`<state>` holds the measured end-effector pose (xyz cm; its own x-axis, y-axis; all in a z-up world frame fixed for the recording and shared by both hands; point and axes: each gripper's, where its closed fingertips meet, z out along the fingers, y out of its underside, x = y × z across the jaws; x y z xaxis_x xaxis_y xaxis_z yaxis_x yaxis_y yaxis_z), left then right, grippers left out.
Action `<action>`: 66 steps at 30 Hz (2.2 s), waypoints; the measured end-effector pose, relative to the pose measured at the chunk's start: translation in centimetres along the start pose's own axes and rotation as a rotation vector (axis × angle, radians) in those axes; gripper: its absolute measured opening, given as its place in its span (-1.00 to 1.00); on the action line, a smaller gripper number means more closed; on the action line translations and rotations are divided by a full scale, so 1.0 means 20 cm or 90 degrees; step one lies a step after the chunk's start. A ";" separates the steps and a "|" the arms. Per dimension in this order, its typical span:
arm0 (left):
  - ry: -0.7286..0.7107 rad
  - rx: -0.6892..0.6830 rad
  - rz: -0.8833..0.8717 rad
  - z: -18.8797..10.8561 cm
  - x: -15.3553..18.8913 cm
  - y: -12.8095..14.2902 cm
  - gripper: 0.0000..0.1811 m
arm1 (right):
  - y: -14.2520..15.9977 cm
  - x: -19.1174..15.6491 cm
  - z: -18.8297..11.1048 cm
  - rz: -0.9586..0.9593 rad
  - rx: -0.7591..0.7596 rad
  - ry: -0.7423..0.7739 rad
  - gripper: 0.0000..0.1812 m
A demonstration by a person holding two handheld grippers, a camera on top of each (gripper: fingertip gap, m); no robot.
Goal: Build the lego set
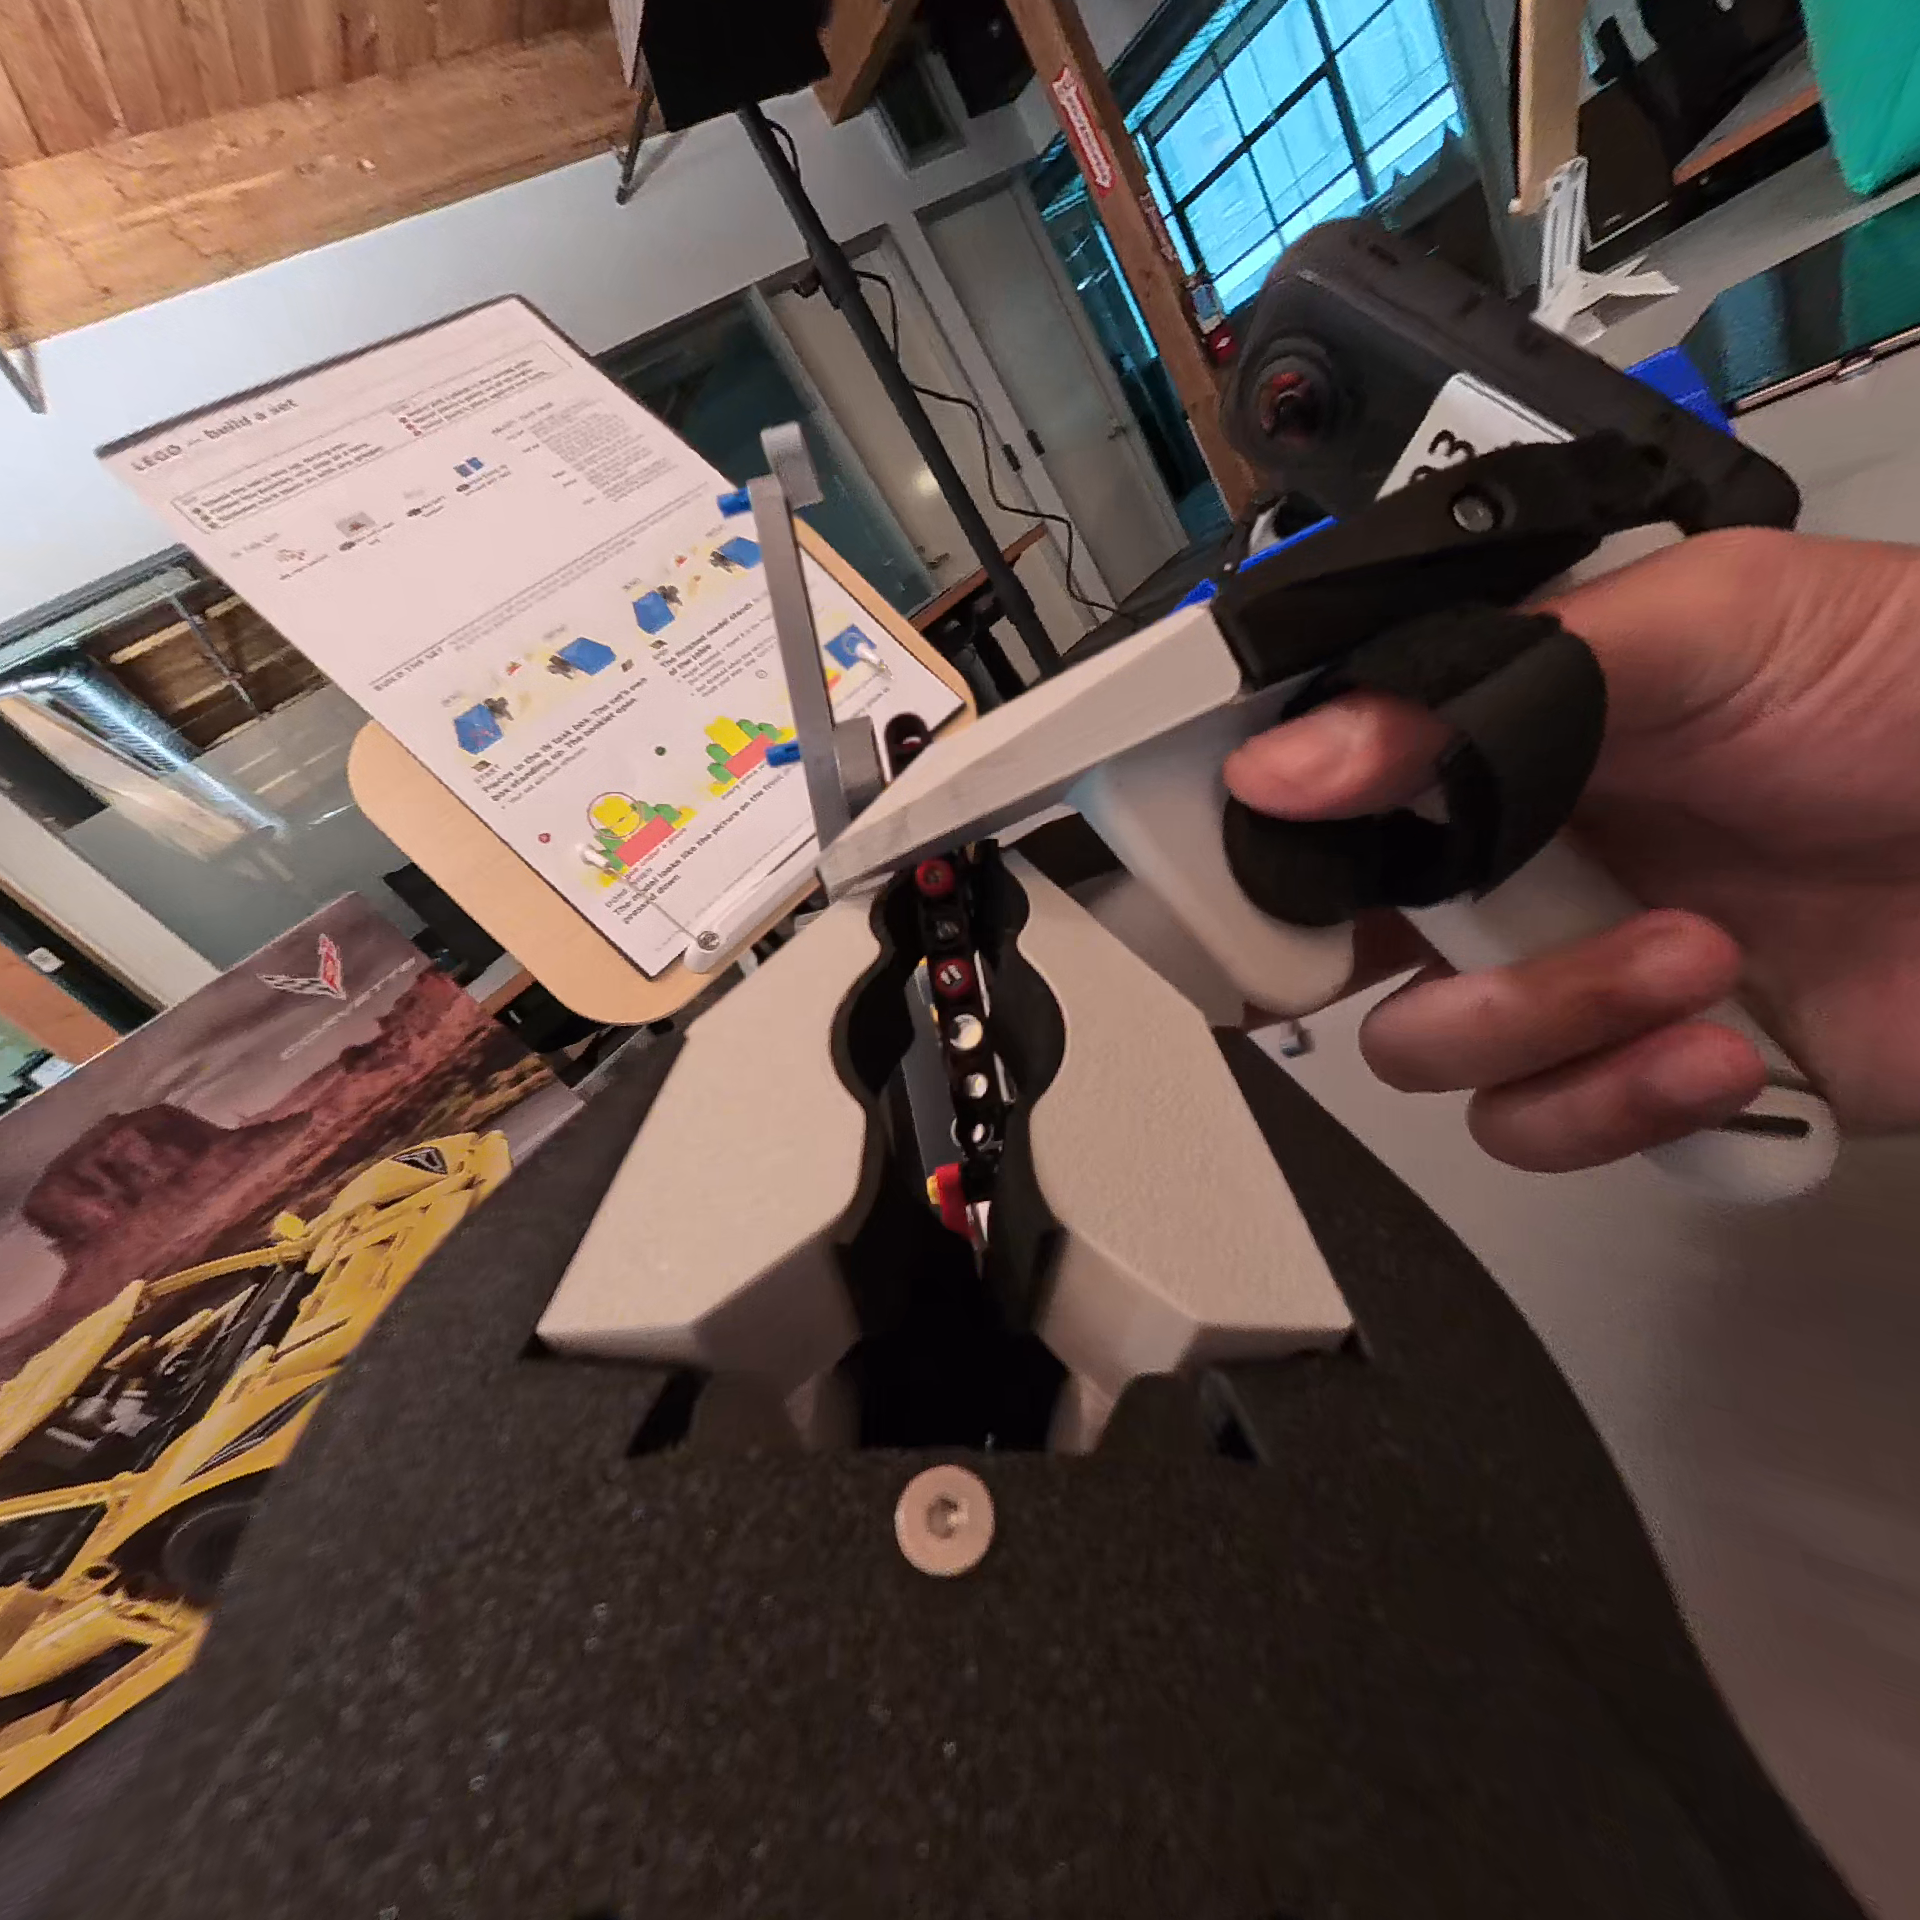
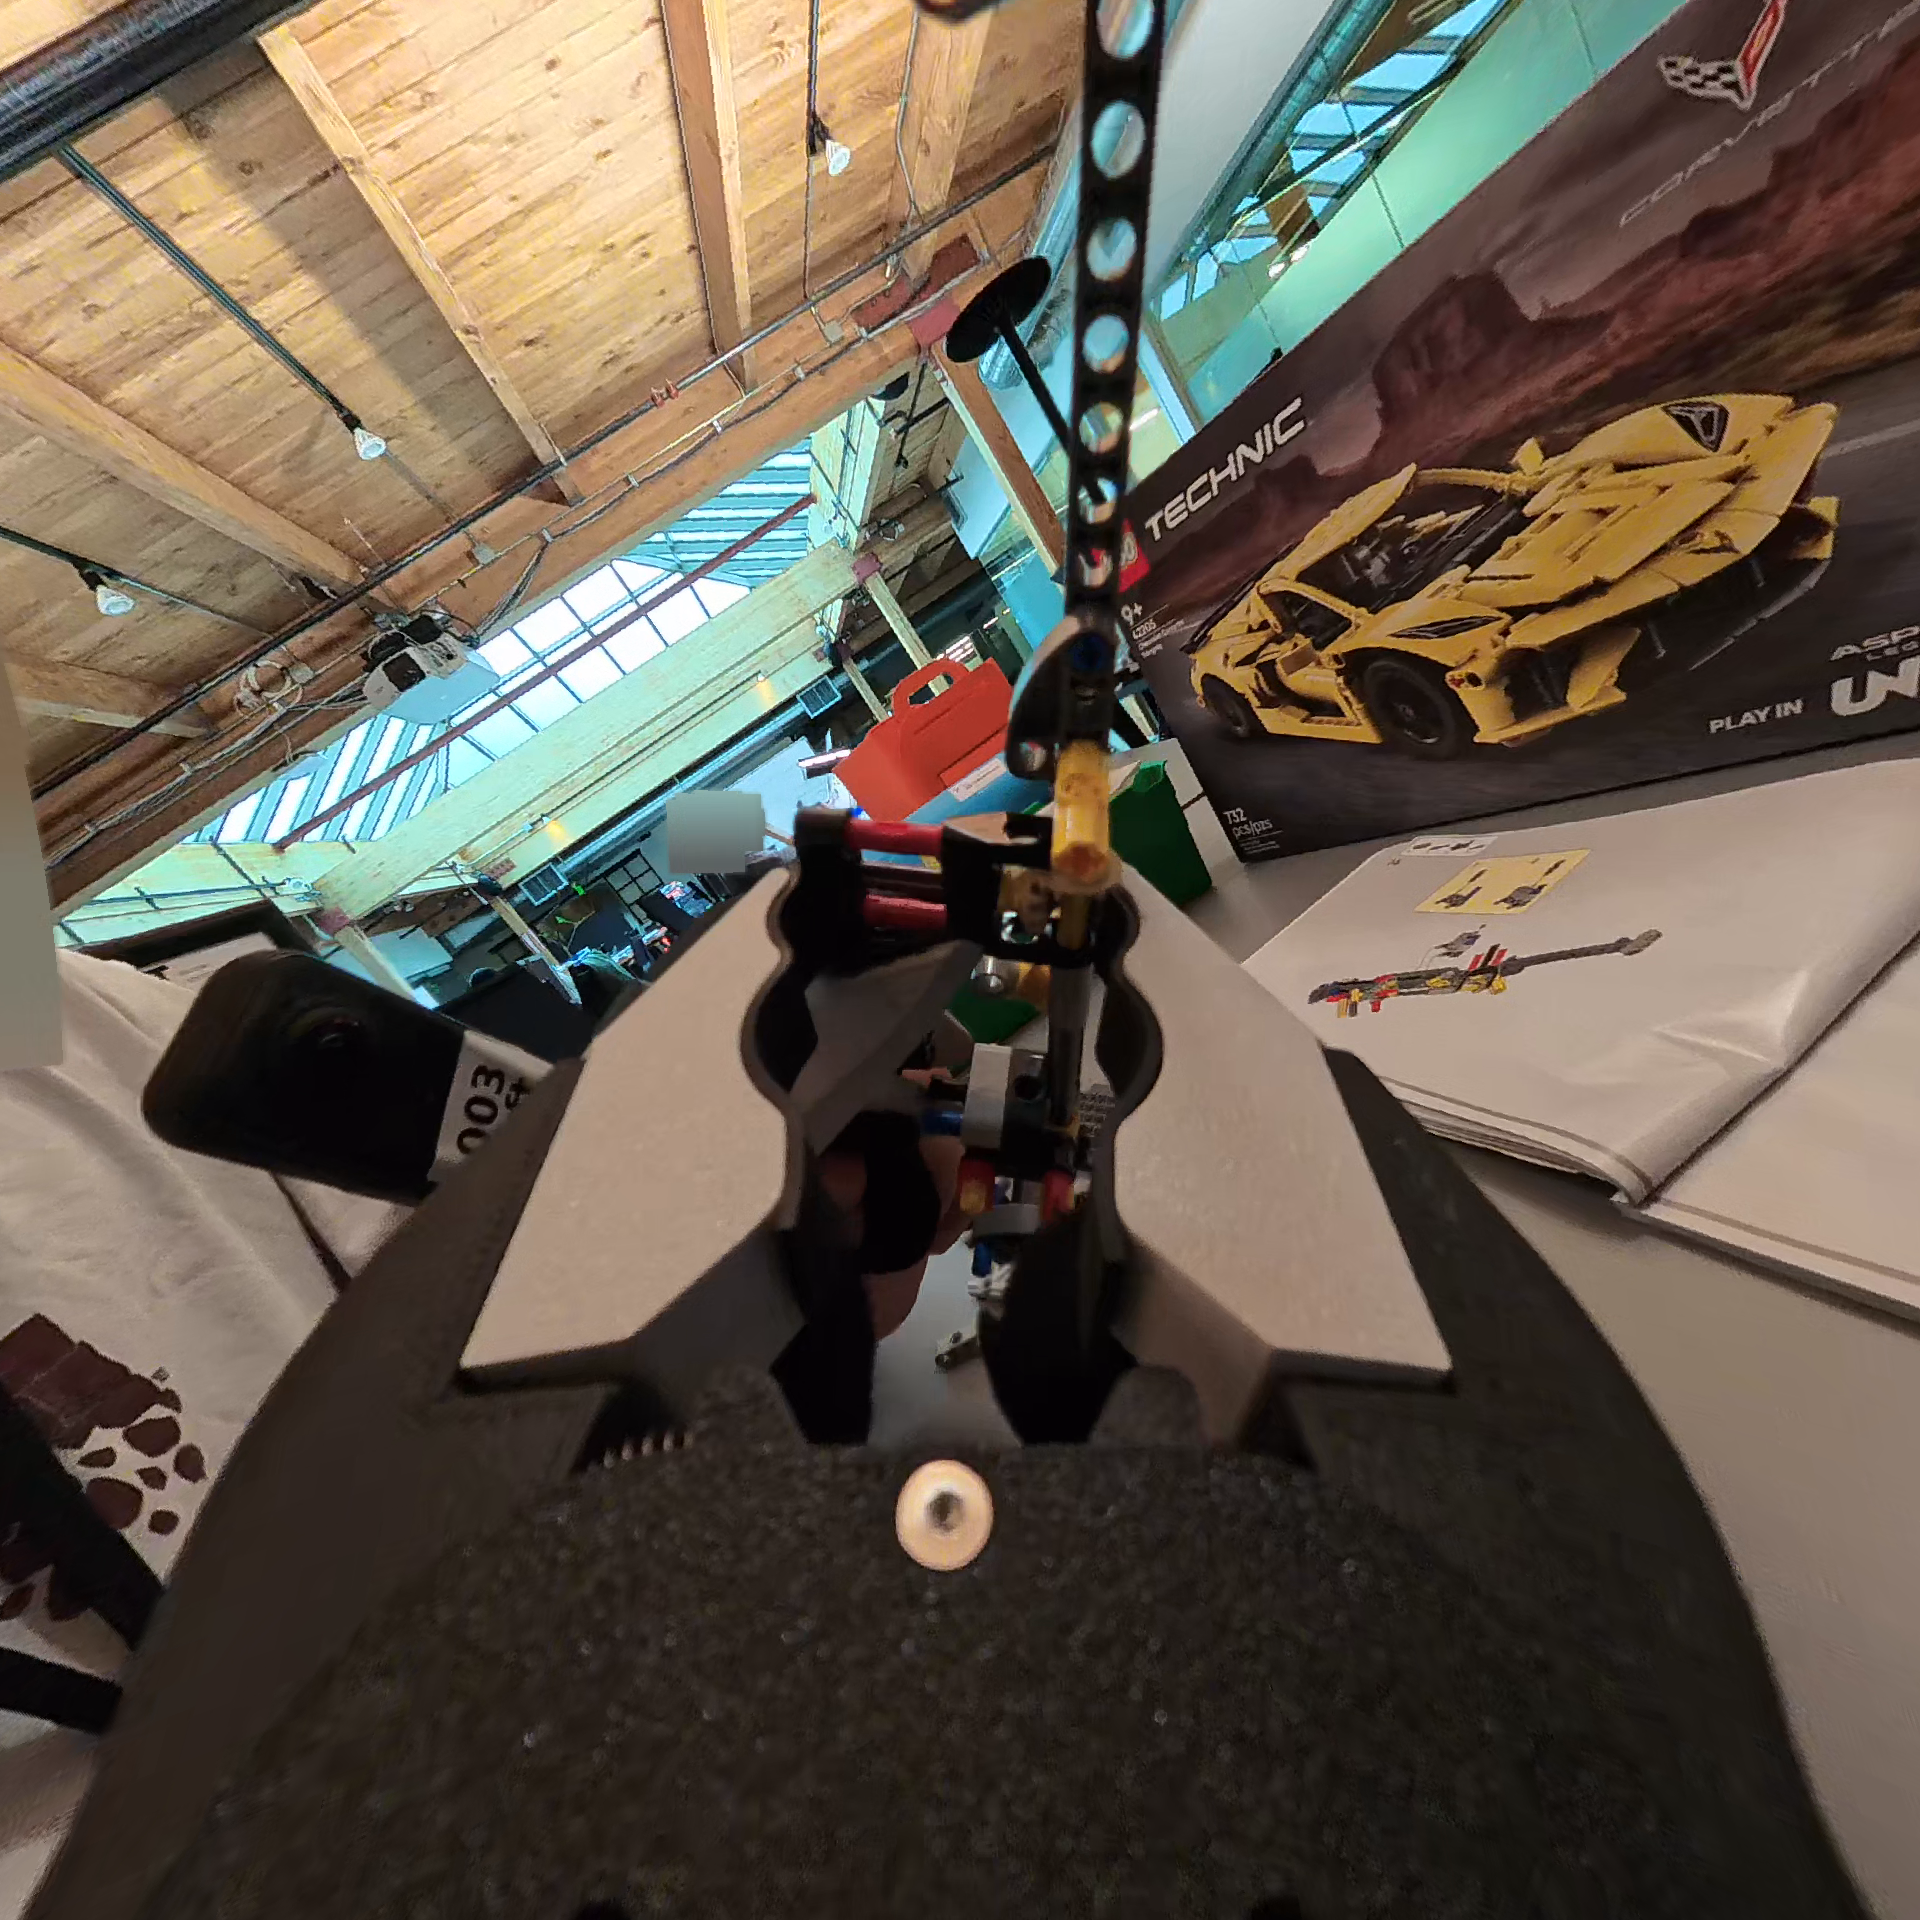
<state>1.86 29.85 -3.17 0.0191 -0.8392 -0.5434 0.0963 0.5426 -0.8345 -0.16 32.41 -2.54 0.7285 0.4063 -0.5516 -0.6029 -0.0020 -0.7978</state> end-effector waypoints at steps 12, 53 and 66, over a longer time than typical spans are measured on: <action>0.006 -0.027 0.012 0.01 0.00 0.02 -0.92 | 0.00 0.02 0.00 0.000 0.040 0.005 -0.42; 0.521 -0.137 -0.489 -0.09 0.21 0.14 -0.20 | 0.10 -0.04 -0.01 0.001 -0.164 -0.194 -0.43; 0.484 -0.124 -0.503 -0.06 0.22 0.18 -0.52 | 0.12 0.04 0.04 -0.022 -0.201 -0.125 -0.42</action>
<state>1.03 28.18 -8.67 -0.6001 -0.7460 0.2886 -0.3469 -0.0824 -0.9343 -1.37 33.51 -4.73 0.6521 0.5788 -0.4897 -0.4263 -0.2542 -0.8681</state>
